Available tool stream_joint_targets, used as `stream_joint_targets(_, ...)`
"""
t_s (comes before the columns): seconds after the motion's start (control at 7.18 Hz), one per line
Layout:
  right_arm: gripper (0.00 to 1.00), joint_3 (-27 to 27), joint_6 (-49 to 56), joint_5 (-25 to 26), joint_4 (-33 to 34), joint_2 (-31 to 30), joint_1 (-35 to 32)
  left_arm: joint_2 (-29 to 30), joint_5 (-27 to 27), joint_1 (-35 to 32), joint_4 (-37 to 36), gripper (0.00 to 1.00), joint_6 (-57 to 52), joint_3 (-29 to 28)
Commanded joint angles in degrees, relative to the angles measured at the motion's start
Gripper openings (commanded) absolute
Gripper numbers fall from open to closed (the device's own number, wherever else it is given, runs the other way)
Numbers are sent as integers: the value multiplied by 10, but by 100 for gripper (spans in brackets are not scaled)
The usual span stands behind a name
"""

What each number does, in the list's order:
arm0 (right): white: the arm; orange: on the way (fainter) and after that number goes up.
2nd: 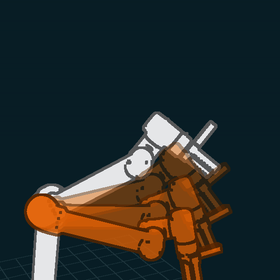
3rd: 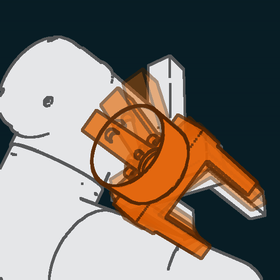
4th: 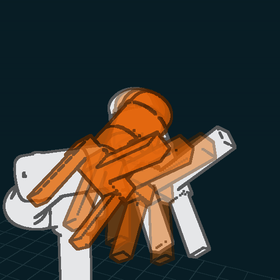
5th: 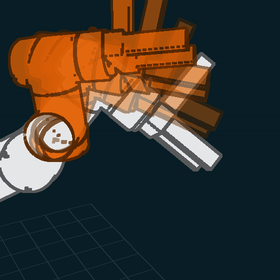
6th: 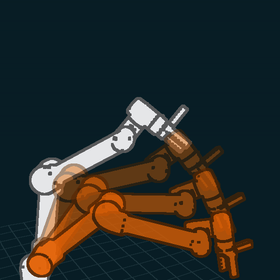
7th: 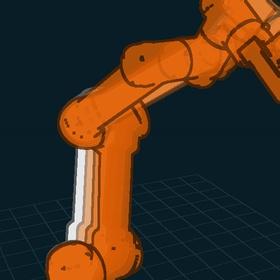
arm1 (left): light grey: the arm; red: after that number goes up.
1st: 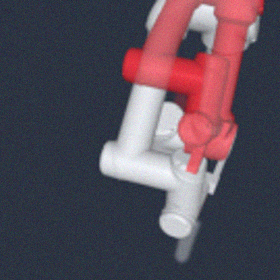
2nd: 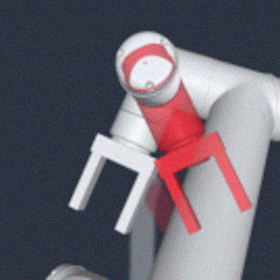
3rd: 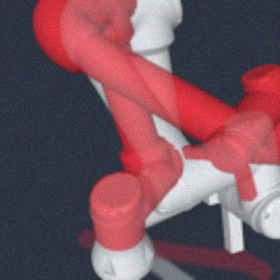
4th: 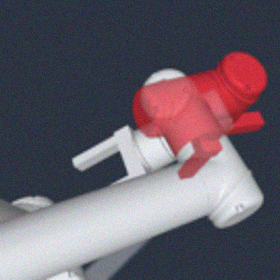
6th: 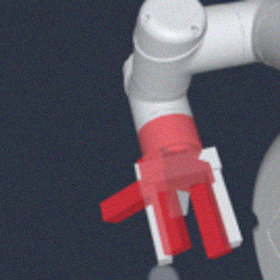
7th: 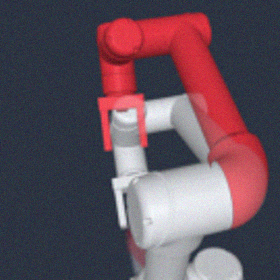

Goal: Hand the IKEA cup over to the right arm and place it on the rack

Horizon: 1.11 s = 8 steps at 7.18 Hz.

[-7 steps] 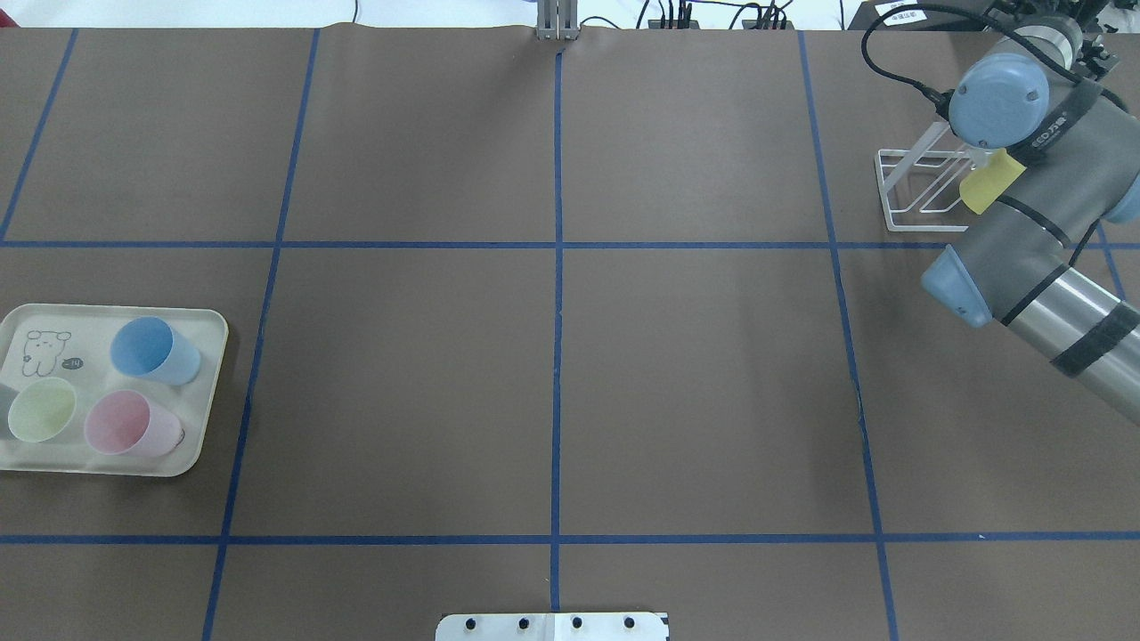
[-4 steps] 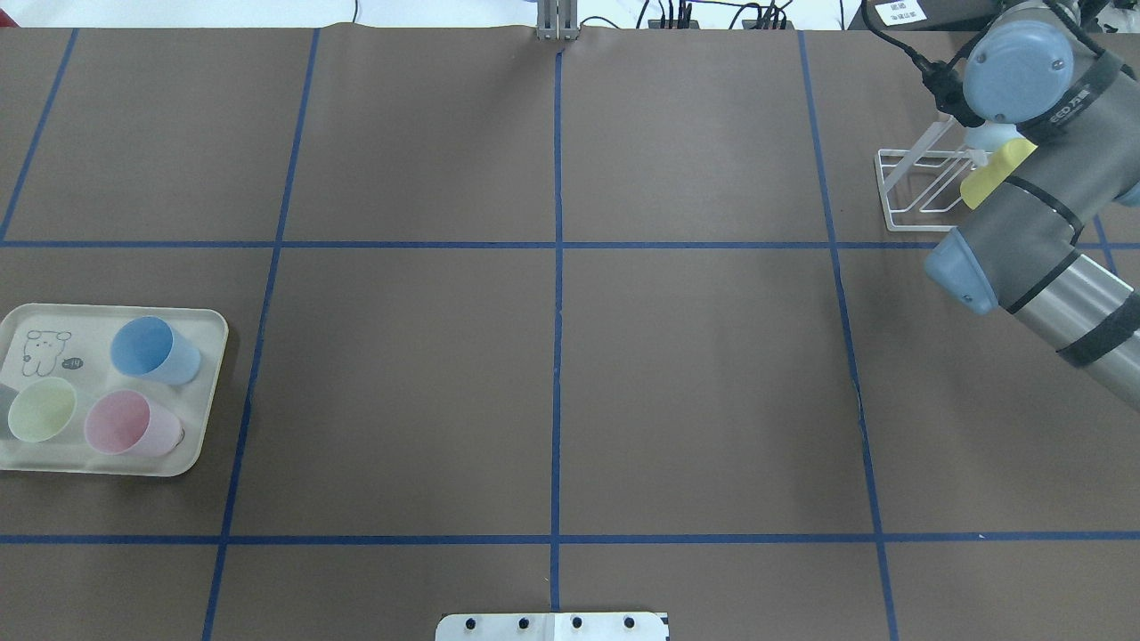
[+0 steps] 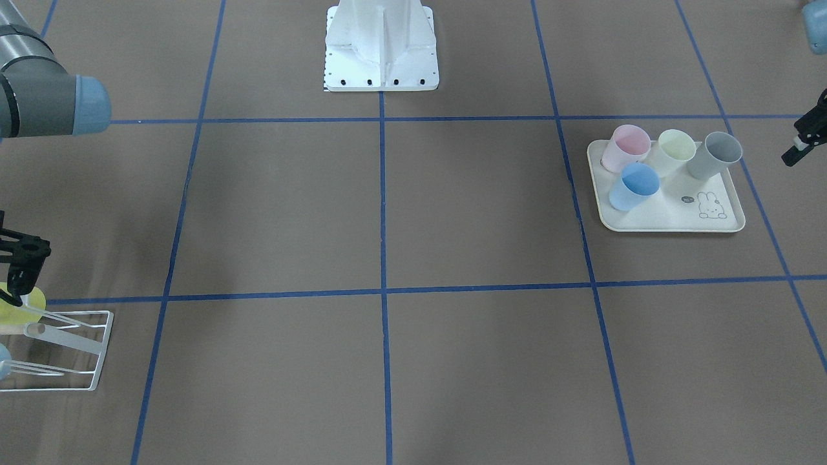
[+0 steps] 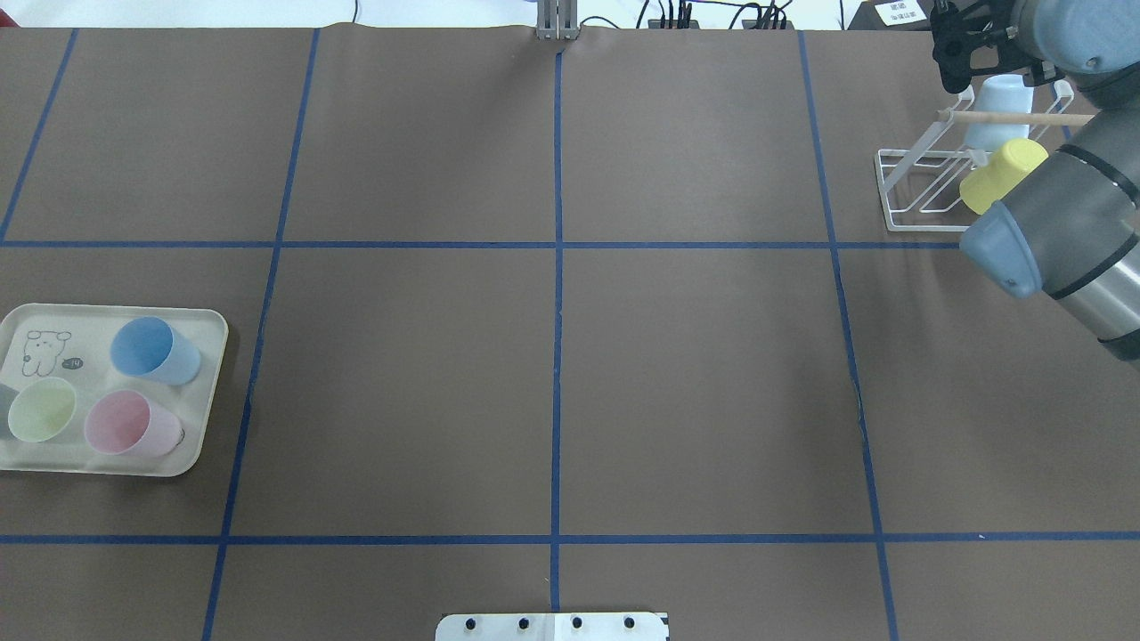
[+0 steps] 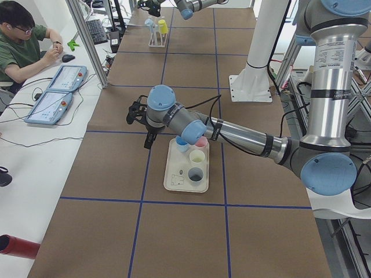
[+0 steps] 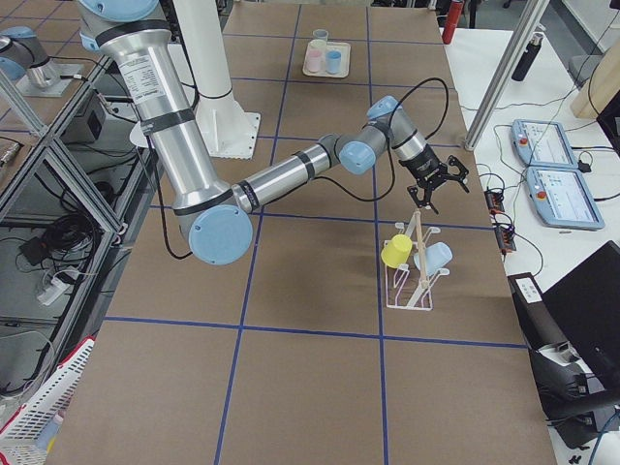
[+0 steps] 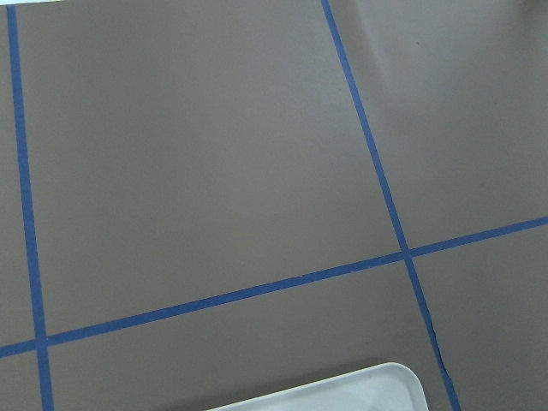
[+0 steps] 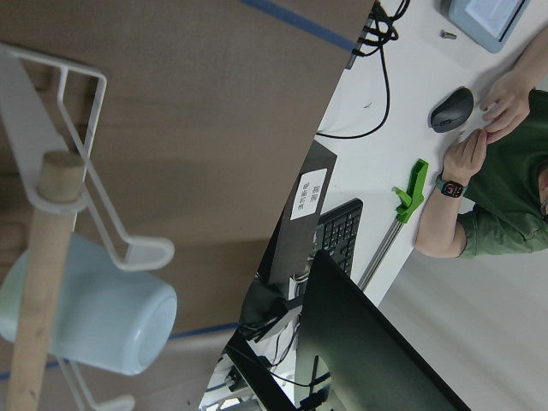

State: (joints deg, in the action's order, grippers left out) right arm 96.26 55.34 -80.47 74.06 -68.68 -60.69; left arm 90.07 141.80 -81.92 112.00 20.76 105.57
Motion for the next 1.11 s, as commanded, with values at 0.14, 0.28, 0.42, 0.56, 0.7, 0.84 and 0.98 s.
stream_joint_targets(0.14, 99, 54, -288, -141, 0, -13, -4, -2, 1, 1, 3, 100, 2, 1)
stream_joint_targets(0.28, 99, 65, -380, -180, -1, -13, -3, -2, 1, 9, 8, 100, 2, 3)
stream_joint_targets(0.42, 99, 76, -468, -215, -1, -12, -3, -7, -5, 18, 29, 100, 11, 2)
stream_joint_targets(0.56, 99, 88, -552, -249, 0, -11, -2, -14, -8, 45, 48, 100, 42, 2)
stream_joint_targets(0.7, 99, 88, -631, -297, -1, -7, -2, -16, -37, 77, 69, 100, 75, 2)
stream_joint_targets(0.84, 99, 97, -680, -314, -1, -3, -2, -32, -89, 127, 89, 100, 106, 2)
stream_joint_targets(0.98, 99, 108, -697, -315, 0, -6, -1, -38, -133, 168, 94, 100, 117, 2)
